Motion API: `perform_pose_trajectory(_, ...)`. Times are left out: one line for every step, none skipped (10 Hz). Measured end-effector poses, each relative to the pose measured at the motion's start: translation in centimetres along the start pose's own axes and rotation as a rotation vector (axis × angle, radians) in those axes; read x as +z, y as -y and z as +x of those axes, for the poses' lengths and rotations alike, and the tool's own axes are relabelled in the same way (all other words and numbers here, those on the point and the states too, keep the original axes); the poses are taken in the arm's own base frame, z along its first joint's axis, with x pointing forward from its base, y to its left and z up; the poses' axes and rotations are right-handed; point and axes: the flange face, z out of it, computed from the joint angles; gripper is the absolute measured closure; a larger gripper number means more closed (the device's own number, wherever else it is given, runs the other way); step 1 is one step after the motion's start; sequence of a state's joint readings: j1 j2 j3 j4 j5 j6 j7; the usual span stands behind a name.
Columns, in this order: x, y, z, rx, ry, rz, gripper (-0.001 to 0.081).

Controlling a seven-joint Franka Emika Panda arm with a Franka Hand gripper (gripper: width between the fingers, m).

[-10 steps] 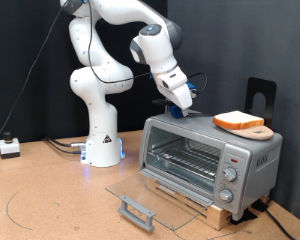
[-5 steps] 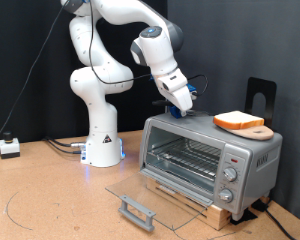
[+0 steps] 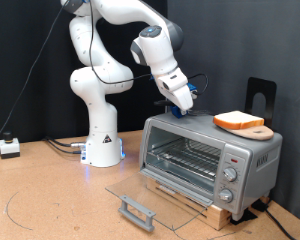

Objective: Make a piece of toast with the oven

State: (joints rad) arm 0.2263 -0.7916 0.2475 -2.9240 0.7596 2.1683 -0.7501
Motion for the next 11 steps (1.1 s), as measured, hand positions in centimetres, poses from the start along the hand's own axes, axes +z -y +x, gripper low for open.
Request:
perform_pose_trajectory(-0.2,0.0,0.1,-0.004,-0.011,0.006,0.0390)
perform_pose_trajectory(-0.4,0.0,0.1,-0.003,-0.017,0.010,0.0390)
perform_pose_trajectory(-0.8,-0.1,0.2,-0.002,-0.025,0.015,0.0382)
perform_pose_trajectory(-1.4,-0.2,0.4,-0.004,-0.042,0.022,0.0382)
perform_pose_trajectory(-2.1,-0.2,0.4,-0.006,-0.056,0.035,0.0382)
perform_pose_trajectory(-2.9,-0.1,0.5,-0.008,-0.070,0.051,0.0382)
perform_pose_trajectory(-3.5,0.1,0.3,-0.015,-0.063,0.073,0.0382)
perform_pose_trajectory(-4.1,0.2,0.1,-0.020,-0.057,0.091,0.0382)
perform_pose_trajectory(-4.2,0.3,0.4,-0.022,-0.058,0.088,0.0382)
perform_pose_trajectory(-4.7,0.1,0.6,-0.029,-0.067,0.083,0.0382)
perform_pose_trajectory(-5.5,-0.8,0.4,-0.024,-0.084,0.066,0.0382)
